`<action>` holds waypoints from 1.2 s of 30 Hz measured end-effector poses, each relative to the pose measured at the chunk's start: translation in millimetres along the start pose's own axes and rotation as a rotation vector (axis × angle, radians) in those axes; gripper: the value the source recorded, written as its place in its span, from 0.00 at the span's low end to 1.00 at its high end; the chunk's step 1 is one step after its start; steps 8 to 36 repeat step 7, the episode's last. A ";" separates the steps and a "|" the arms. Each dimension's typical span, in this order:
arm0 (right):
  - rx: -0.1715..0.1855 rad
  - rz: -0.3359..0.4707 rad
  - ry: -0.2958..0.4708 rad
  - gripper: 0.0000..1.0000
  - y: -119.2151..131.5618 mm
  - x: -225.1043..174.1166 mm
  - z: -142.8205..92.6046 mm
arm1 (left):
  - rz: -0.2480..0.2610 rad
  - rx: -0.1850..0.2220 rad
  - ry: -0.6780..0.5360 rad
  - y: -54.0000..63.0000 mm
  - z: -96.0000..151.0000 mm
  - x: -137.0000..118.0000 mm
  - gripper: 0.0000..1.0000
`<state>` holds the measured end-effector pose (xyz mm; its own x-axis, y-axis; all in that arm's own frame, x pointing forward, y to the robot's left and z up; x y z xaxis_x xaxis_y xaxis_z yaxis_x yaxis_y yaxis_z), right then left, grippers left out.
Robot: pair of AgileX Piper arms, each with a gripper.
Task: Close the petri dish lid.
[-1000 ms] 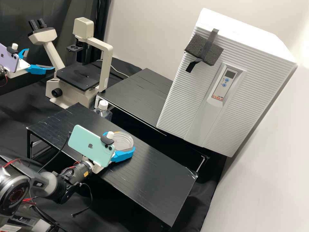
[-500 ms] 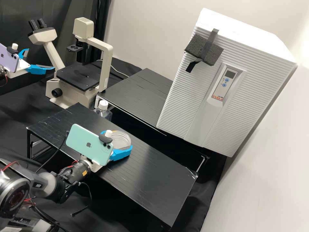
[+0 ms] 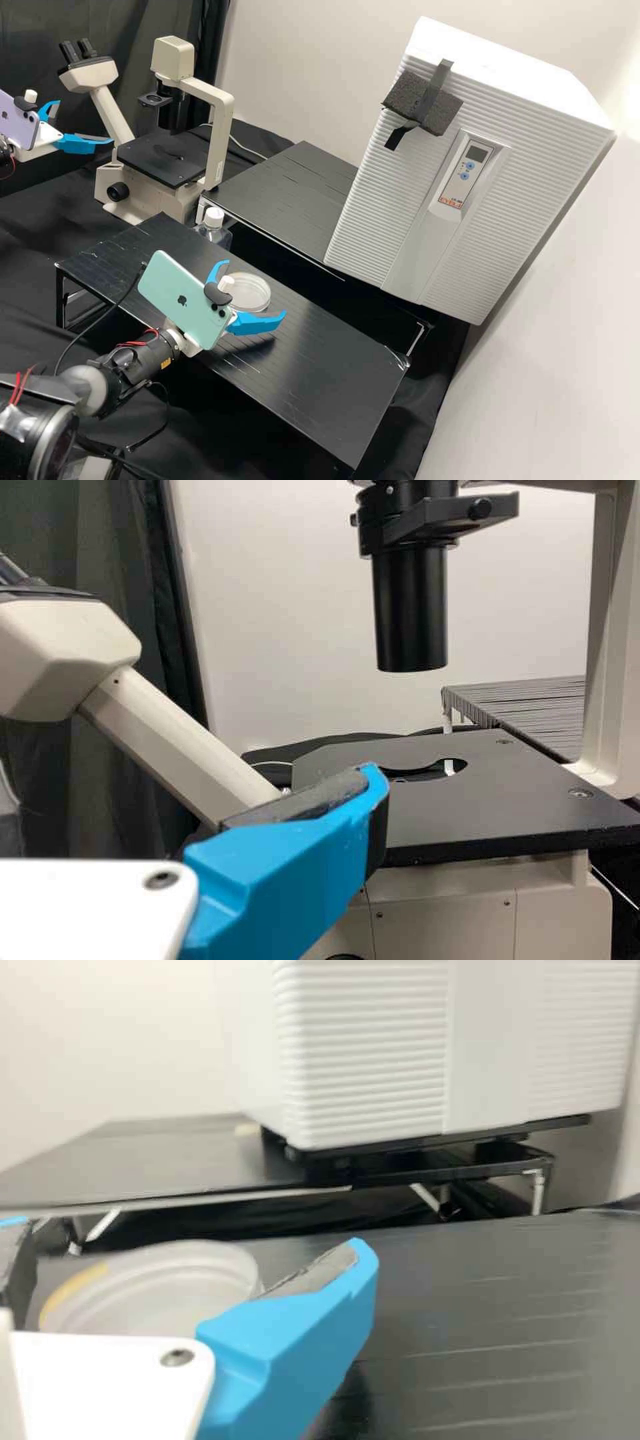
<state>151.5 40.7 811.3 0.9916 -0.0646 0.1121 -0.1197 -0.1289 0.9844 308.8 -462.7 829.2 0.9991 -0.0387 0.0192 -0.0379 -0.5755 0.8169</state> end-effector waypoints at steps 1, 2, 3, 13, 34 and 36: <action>0.024 0.011 -0.001 1.00 0.6 -1.3 -0.9 | 0.000 0.000 0.000 0.0 0.0 0.0 1.00; 0.037 0.020 0.002 1.00 1.1 -2.1 -1.7 | 0.000 0.000 0.000 0.0 0.0 0.0 1.00; 0.044 0.030 0.008 1.00 1.6 -2.5 -2.6 | 0.000 0.000 0.000 0.0 0.0 0.0 1.00; 0.064 0.065 0.028 1.00 1.7 -3.4 -5.5 | 0.000 0.000 0.000 0.0 0.0 0.0 1.00; 0.064 0.065 0.028 1.00 1.7 -3.4 -5.5 | 0.000 0.000 0.000 0.0 0.0 0.0 1.00; 0.064 0.065 0.028 1.00 1.7 -3.4 -5.5 | 0.000 0.000 0.000 0.0 0.0 0.0 1.00</action>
